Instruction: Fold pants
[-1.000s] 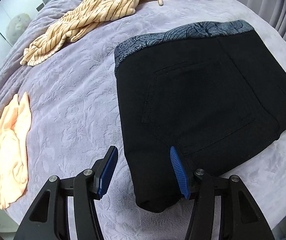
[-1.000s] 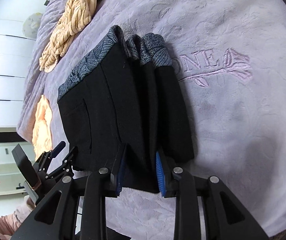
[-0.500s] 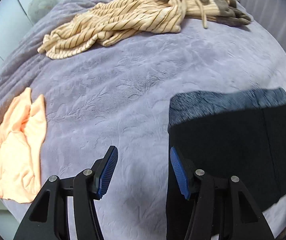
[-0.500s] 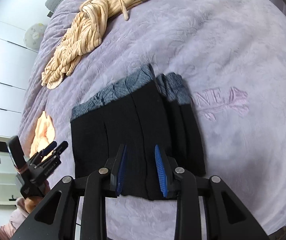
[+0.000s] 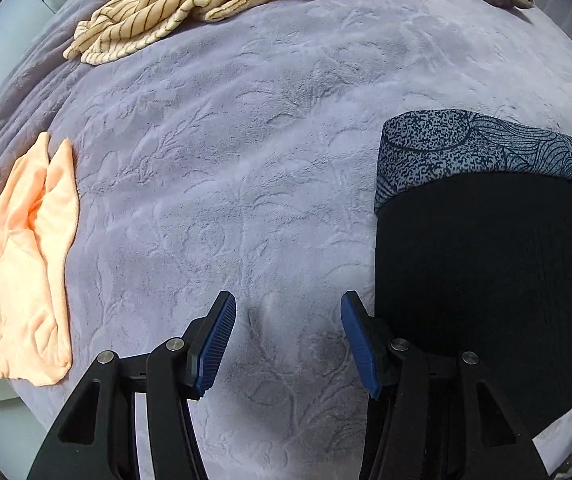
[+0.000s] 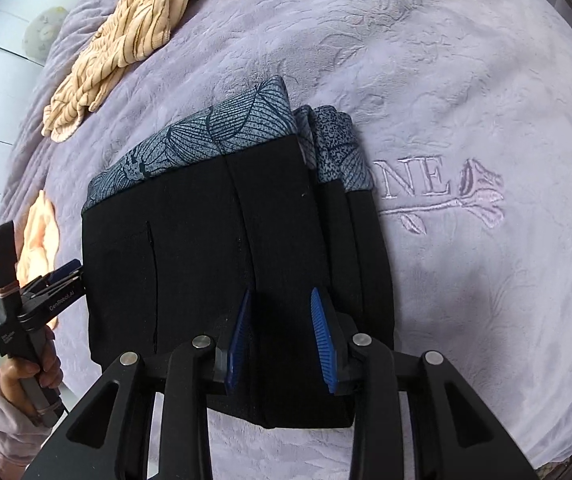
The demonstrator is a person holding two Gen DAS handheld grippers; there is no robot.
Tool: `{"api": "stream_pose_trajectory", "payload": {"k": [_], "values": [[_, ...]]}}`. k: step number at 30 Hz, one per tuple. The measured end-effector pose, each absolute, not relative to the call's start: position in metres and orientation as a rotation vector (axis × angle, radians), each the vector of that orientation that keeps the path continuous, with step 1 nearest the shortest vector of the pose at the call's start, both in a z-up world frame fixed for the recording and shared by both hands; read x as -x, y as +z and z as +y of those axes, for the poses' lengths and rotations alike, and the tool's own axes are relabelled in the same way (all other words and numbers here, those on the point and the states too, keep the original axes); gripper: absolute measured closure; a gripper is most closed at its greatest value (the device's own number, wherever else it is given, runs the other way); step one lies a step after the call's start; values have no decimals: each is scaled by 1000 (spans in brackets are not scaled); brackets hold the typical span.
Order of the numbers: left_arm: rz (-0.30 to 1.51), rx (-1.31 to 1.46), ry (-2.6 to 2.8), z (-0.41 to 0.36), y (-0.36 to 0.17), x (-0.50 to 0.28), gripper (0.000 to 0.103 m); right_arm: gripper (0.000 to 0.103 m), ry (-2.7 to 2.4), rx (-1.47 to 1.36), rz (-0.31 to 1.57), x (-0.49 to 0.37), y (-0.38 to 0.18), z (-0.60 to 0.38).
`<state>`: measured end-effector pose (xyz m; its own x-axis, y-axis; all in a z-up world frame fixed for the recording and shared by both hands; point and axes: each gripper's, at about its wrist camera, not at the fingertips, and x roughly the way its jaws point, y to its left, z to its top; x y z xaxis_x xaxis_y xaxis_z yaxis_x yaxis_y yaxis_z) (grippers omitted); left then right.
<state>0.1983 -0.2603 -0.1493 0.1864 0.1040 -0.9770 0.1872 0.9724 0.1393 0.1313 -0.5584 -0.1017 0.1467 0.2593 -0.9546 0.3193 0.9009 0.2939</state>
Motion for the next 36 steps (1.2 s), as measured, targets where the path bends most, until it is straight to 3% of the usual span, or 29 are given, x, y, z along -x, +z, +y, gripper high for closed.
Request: {"api": "stream_pose_trajectory", "payload": {"k": [6, 7, 8, 17, 18, 19, 26, 28, 30, 36], "values": [[1334, -144, -97, -261, -127, -203, 43, 64, -36, -474, 1450, -135, -104, -555], [1327, -124, -104, -262, -124, -205, 27, 63, -30, -451, 1452, -136, -104, -553], [1315, -109, -105, -264, -121, -207, 20, 63, -27, -431, 1453, -136, -104, -551], [1313, -127, -186, -281, -109, -201, 20, 60, -10, -393, 1444, -137, -107, -548], [1323, -125, -192, -283, -110, -199, 16, 59, -8, -396, 1443, -137, -107, -549], [1332, -122, -194, -284, -112, -197, 1, 59, -6, -401, 1439, -137, -106, -549], [1354, -137, -202, -292, -123, -188, 0, 54, 6, -425, 1422, -134, -102, -552], [1355, -145, -209, -294, -124, -187, 0, 37, 13, -432, 1421, -134, -99, -552], [1358, -150, -216, -296, -125, -186, 0, 29, 10, -425, 1432, -132, -96, -554], [1381, -148, -228, -299, -128, -185, 0, 27, -24, -465, 1454, -121, -97, -572]]}}
